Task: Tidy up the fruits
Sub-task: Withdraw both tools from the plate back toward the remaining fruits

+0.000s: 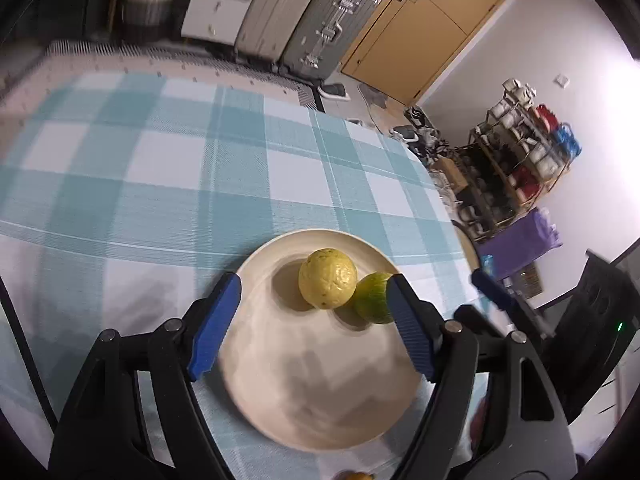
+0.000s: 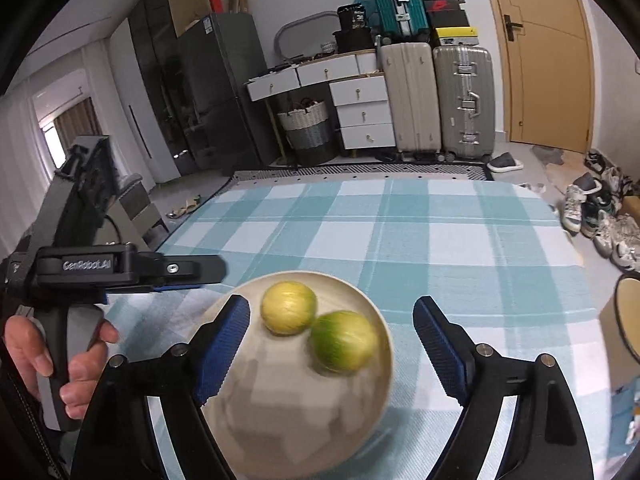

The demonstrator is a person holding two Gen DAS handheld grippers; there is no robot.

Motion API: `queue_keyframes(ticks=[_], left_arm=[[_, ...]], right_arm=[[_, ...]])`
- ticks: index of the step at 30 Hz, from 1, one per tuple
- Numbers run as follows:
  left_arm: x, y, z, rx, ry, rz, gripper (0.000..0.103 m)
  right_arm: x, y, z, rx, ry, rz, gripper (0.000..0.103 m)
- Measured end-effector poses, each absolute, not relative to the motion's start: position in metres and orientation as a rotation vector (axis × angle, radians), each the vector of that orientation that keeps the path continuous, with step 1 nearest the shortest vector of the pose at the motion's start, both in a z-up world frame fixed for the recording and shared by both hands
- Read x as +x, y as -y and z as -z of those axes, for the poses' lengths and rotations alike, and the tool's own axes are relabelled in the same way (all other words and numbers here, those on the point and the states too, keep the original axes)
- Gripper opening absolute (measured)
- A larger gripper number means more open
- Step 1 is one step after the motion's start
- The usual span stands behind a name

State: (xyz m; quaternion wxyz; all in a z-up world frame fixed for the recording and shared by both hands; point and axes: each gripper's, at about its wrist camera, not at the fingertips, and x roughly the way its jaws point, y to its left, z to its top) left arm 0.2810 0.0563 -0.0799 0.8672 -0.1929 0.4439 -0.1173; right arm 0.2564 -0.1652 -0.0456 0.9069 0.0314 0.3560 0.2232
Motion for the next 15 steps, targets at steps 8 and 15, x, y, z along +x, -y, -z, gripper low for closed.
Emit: queue_keyframes(ticks=[8,15], left_arm=[[0.229,-0.050,0.052,-0.254,-0.865,0.180,0.081],[0.191,-0.047,0.041,-0.207,-0.846,0.141,0.082]], right_arm=[[0.225,0.174,0.036,0.074,-0.713,-0.459,0.097],[0.197,0.176,0.029,0.095,-0.702,-0.481,0.100]])
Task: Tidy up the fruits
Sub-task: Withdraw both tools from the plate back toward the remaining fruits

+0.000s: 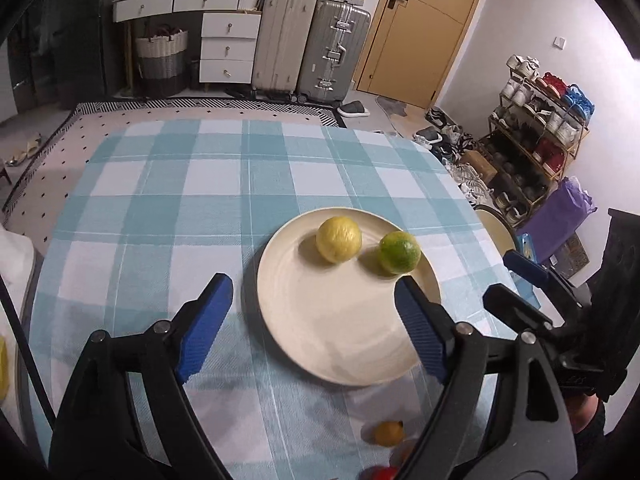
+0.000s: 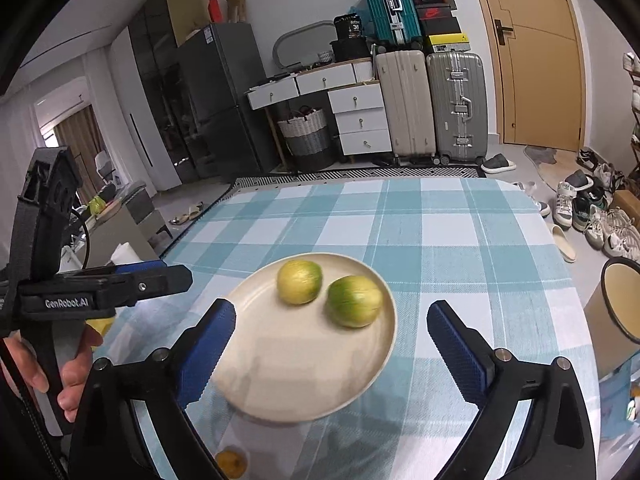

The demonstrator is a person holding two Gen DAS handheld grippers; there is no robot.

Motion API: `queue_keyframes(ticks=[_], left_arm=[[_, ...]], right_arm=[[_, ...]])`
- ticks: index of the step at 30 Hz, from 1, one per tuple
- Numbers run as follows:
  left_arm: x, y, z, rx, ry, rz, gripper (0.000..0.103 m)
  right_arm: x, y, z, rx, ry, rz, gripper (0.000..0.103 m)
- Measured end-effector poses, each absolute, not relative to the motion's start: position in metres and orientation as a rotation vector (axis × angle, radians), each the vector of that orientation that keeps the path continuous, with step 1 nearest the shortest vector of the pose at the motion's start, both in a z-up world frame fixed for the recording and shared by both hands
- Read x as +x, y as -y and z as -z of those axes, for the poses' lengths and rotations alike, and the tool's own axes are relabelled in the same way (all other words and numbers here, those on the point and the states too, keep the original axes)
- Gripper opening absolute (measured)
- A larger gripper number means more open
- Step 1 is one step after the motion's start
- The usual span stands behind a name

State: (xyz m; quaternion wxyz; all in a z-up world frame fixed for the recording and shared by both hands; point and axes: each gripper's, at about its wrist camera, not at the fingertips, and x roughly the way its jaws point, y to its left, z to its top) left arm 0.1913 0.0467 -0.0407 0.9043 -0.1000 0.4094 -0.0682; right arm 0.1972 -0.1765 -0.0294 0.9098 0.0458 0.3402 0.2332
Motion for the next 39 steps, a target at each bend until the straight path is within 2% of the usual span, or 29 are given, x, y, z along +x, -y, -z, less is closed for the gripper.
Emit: queue_keyframes(ticks=[1,15,21,23,24,39], left_arm=[[0.186,-0.047,0.040,-0.207,-0.847,0.133,0.082],[0.122,-0.039,0.049,-0.166,-0.852,0.060,0.085],[0.099,-0.040,0.052,-0.167,-0.843,0.060,0.091],[0.091,-0.041,0.053,-0.172,-0.844,0.061,0.095],[0.087,-0.041,0.054,-0.174,-0.840,0.060,0.102],[0.027,-0.041,0.097,-0.188,-0.921,0.149,0.102]], right_arm=[[0.194,0.177,0.029,0.099,-0.697,-0.484,0.103],[0.135,0.171,0.026,0.092,-0.693,-0.528,0.103],[0.110,0.173,0.023,0.086,-0.671,-0.527,0.103],[0.101,0.174,0.023,0.091,-0.673,-0.531,0.103],[0.097,0.175,0.023,0.093,-0.674,-0.533,0.103],[0.048,0.180,0.050,0.098,-0.763,-0.547,0.103]])
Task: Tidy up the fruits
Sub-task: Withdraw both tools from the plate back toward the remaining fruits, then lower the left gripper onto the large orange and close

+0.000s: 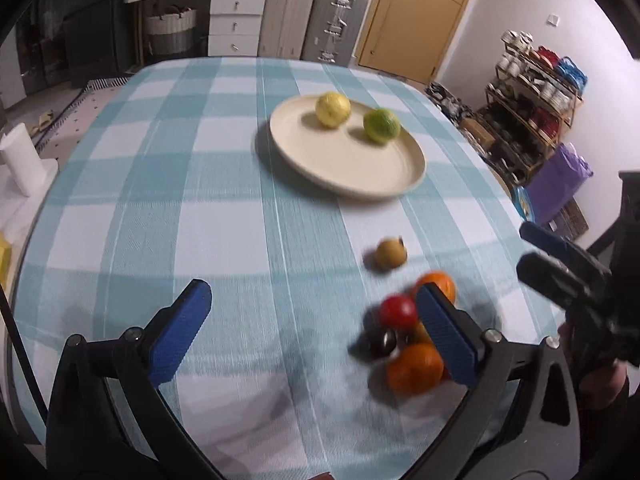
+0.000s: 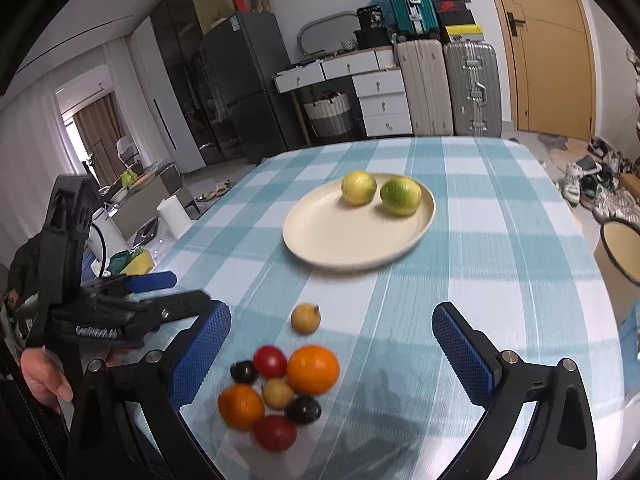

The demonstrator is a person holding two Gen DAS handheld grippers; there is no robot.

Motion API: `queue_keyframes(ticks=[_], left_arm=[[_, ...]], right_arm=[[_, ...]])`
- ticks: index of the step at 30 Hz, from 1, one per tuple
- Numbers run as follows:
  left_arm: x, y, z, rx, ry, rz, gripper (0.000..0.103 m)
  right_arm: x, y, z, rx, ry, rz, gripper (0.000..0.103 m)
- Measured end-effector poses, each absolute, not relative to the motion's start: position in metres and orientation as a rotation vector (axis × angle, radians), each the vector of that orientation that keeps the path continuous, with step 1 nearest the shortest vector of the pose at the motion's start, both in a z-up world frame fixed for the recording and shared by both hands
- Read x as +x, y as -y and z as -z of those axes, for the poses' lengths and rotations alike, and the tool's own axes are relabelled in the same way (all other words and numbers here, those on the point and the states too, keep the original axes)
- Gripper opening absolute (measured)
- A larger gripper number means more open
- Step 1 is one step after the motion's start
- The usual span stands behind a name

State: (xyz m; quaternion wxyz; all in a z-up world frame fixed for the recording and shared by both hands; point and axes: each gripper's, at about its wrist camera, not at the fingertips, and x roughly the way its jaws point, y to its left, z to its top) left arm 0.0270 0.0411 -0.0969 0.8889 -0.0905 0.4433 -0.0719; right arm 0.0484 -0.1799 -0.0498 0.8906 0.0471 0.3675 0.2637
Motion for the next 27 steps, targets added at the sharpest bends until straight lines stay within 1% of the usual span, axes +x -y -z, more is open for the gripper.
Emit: queue_keyframes(ticks=[9,20,21,23,24,25,26,27], left_arm=[[0.000,-0.028,0.119,-0.239,-0.984,0.296,0.102],[-0.002,-0.009,0.129,-0.260,-1.026,0.391,0.102],[-0.002,-0.009,0.129,-0.263,-1.026,0.398,0.100],[-0.001,-0.007,0.129,-0.272,-1.026,0.419,0.096],[-0.002,-0.006,0.128,-0.274,-1.025,0.432,0.090],[-0.002,-0.006,0.128,-0.278,-1.026,0.449,0.078],[-0.001,-0.004,0.129,-0.282,-1.034,0.467,0.072],[0.000,-0.002,0.130,-0.284,-1.049,0.487,0.064]], right_arm=[[0.036,0.184,0.058,0.111,-0.786,-0.535,0.103],[0.027,0.187,0.059,0.108,-0.786,-0.519,0.103],[0.027,0.188,0.060,0.110,-0.788,-0.517,0.103],[0.028,0.189,0.061,0.117,-0.793,-0.515,0.103],[0.028,0.190,0.062,0.119,-0.796,-0.514,0.103],[0.028,0.190,0.062,0.121,-0.798,-0.514,0.103],[0.029,0.191,0.062,0.124,-0.799,-0.515,0.103],[0.029,0.191,0.063,0.124,-0.798,-0.515,0.103]])
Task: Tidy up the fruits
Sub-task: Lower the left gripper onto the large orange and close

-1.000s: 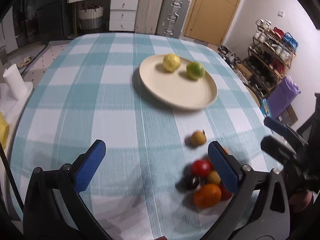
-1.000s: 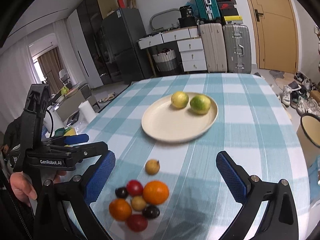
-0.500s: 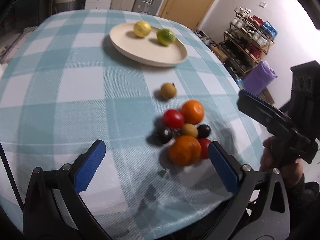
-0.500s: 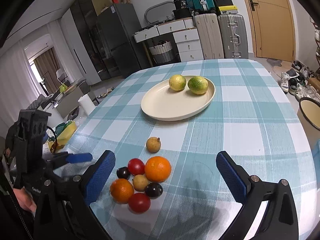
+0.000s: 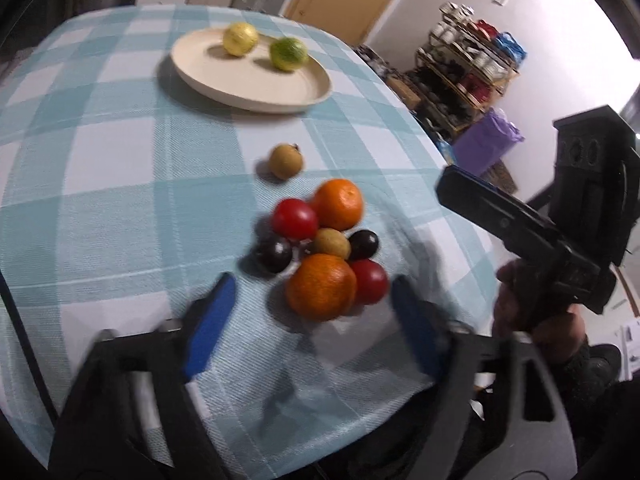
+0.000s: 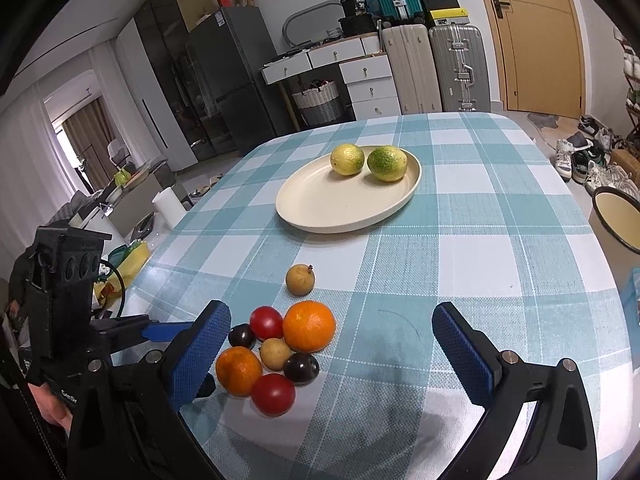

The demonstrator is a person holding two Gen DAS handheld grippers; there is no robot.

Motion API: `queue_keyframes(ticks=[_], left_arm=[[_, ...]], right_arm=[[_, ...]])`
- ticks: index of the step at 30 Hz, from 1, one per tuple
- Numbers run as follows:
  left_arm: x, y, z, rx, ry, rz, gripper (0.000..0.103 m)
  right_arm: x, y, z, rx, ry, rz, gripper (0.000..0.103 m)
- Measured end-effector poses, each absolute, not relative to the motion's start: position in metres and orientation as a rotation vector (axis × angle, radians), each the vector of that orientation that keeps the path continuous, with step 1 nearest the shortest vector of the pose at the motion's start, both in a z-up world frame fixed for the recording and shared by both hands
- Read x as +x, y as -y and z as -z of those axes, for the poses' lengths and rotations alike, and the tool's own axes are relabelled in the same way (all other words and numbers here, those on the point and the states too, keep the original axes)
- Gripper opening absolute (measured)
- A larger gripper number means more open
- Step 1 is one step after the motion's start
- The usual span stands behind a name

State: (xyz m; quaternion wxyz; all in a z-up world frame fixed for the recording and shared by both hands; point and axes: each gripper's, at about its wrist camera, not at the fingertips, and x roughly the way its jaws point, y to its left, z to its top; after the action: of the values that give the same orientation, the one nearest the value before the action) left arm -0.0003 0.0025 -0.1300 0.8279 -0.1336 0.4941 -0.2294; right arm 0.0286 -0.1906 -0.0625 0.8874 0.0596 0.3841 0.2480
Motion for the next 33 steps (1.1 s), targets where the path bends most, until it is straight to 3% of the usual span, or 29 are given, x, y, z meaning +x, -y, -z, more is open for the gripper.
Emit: queue_keyframes(ticks=[5,8,9,20,24,29,33], left_arm=[[0.001,0.000,0.132,-0.295,-1.067,0.522,0.049],[0.003,-0.001,0.134,-0.315,-1.077,0.526,0.037],[0.004,-0.003,0.135,-0.315,-1.078,0.518,0.028],[0.002,-0.006,0.136,-0.324,-1.074,0.530,0.025],[-0.001,-0.008,0.131,-0.318,-1.056,0.537,0.009],[0.001,-0.014,0.134,-0.357,-1.058,0.539,0.011],[0.003,-0.017,0.136,-0.377,-1.064,0.510,0.025]], right_arm=[[0.030,0.190,0.063,0.120,-0.801,-0.519,0.103],[0.030,0.191,0.063,0.123,-0.801,-0.520,0.103],[0.031,0.191,0.064,0.124,-0.802,-0.521,0.103],[0.029,0.193,0.067,0.129,-0.806,-0.517,0.103],[0.030,0.193,0.068,0.130,-0.807,-0.517,0.103],[0.029,0.190,0.069,0.124,-0.809,-0.523,0.103],[0.028,0.187,0.069,0.123,-0.808,-0.529,0.103]])
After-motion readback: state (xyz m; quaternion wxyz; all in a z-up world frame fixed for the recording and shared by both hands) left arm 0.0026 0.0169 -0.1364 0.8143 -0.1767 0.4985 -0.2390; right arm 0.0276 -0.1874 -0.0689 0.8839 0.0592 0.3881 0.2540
